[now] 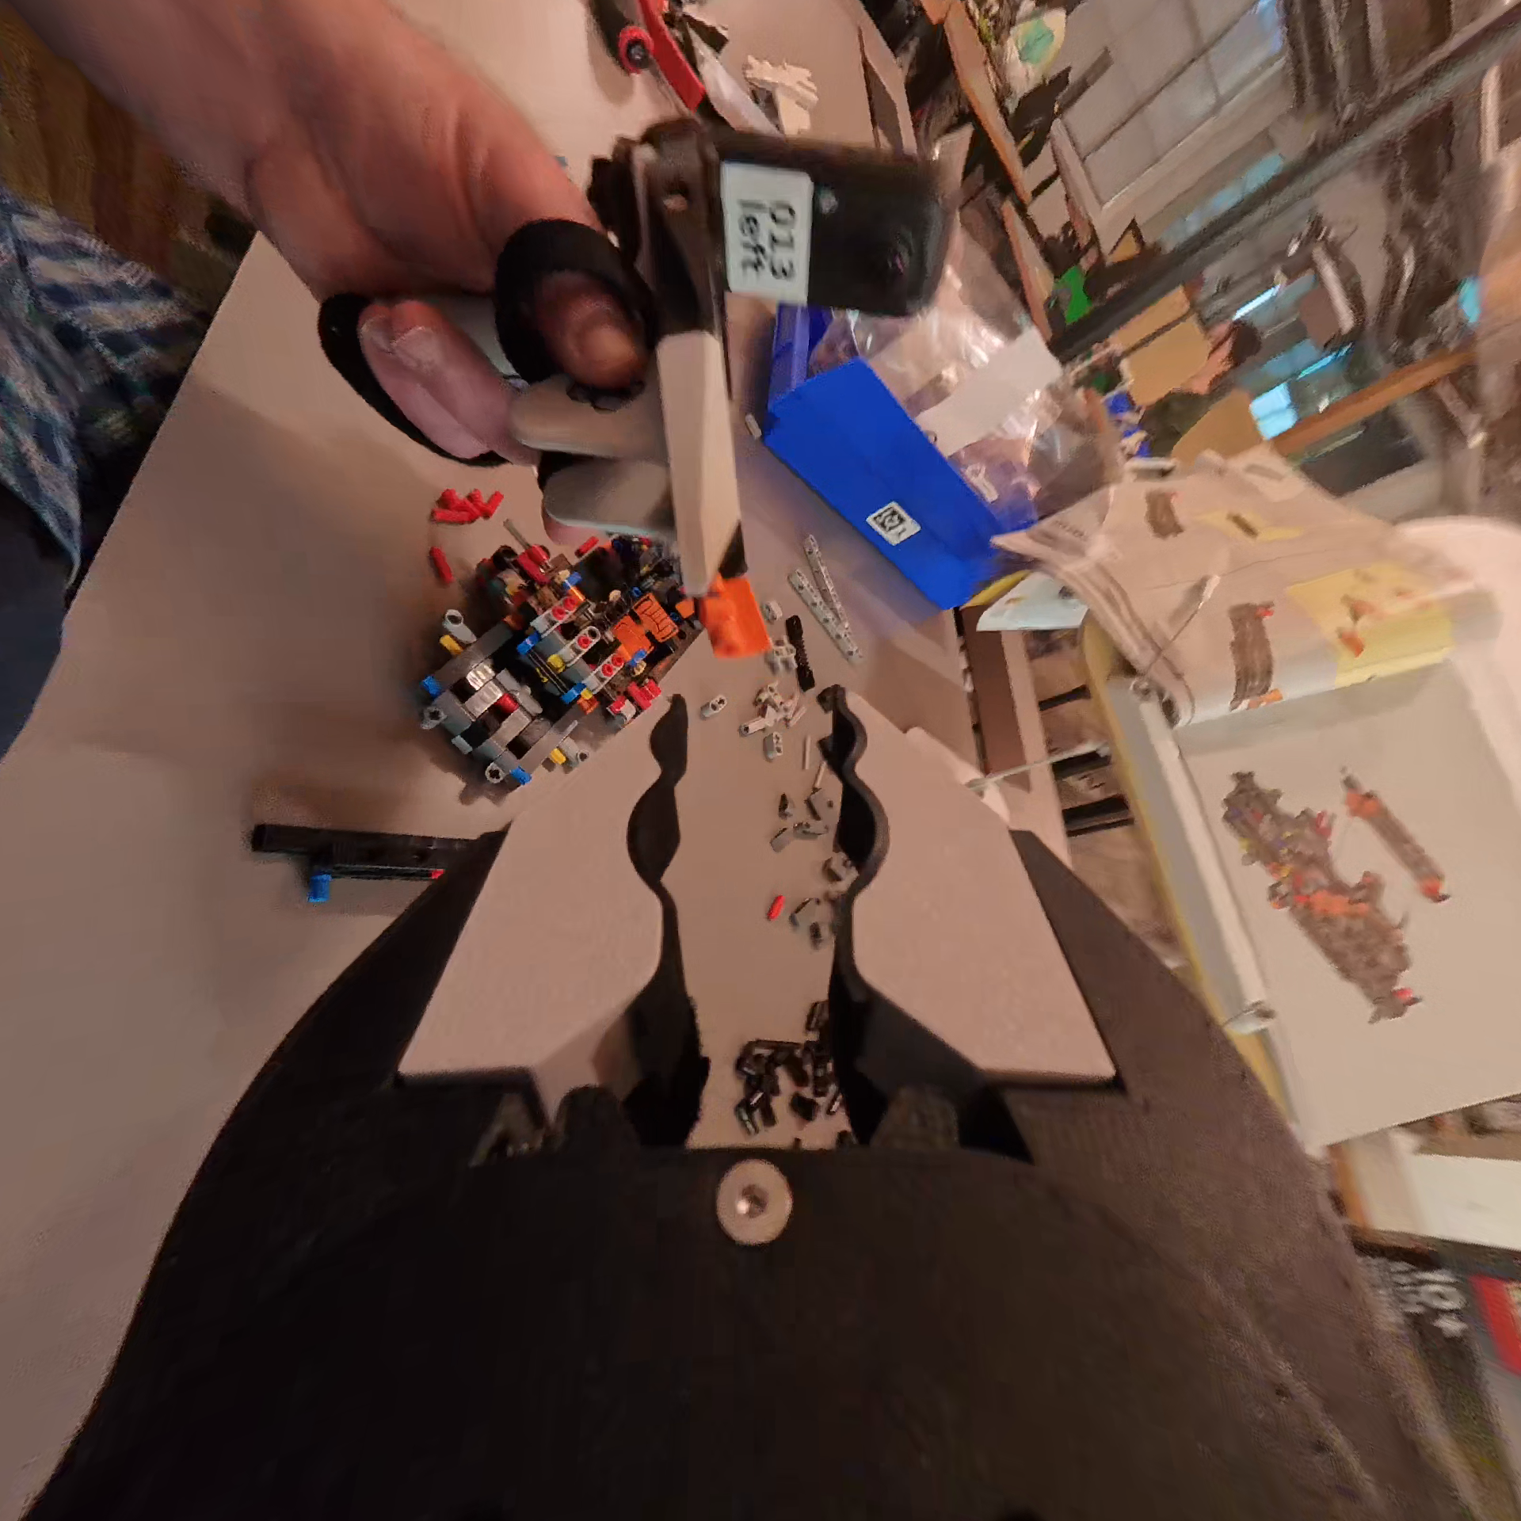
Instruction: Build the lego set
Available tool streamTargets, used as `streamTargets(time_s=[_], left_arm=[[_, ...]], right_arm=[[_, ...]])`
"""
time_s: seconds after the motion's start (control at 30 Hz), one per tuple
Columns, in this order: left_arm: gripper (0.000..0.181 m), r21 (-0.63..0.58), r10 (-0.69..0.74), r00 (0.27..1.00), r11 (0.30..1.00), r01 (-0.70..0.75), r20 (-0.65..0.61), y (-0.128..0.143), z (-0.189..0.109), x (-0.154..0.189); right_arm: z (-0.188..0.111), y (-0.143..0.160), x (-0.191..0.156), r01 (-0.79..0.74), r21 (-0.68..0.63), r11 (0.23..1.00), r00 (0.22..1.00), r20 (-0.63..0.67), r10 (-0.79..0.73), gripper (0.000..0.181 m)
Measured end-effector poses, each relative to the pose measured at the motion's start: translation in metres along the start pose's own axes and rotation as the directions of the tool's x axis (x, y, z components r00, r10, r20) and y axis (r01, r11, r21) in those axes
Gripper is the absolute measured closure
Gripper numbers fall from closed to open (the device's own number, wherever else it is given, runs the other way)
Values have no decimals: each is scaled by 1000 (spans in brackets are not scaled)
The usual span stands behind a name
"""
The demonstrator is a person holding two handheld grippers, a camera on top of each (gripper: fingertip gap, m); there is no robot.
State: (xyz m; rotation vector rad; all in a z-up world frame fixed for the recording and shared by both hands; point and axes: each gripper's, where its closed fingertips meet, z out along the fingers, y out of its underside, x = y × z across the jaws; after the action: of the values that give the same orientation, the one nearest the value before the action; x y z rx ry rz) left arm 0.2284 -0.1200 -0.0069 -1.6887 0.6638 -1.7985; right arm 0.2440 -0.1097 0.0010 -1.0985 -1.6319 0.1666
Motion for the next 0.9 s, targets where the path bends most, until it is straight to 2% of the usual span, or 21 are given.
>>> streamTargets(time_s=[0.07, 0.13, 0.23, 0.33, 0.47, 0.57, 0.73, 0.9], left_arm=[[175, 13, 28, 999, 1000, -29, 39, -6, -12, -4], [174, 33, 58, 994, 998, -61, 96, -13, -26, -12], [174, 65, 83, 982, 993, -96, 168, -22, -50, -20], [175, 98, 90, 968, 988, -116, 235, -28, -75, -28], [174, 127, 86, 945, 983, -132, 316, -27, -105, -37], [174, 160, 58, 941, 980, -117, 333, -28, -120, -46], [175, 145, 55, 935, 983, -113, 351, -26, -122, -56], [175, 165, 29, 933, 982, -94, 358, -26, -125, -63]], right_arm=[[6, 12, 12, -104, -22, 994, 994, 21, 104, 145], [13, 31, 24, -209, -59, 976, 977, 41, 212, 154], [24, 63, 50, -396, -114, 911, 914, 47, 403, 159], [39, 101, 73, -517, -200, 832, 845, 38, 534, 159], [54, 147, 88, -550, -314, 774, 811, 22, 585, 163], [78, 170, 84, -563, -367, 740, 783, 51, 620, 167], [125, 202, 66, -520, -476, 709, 772, 92, 629, 165], [149, 219, 53, -506, -534, 678, 745, 127, 655, 164]])
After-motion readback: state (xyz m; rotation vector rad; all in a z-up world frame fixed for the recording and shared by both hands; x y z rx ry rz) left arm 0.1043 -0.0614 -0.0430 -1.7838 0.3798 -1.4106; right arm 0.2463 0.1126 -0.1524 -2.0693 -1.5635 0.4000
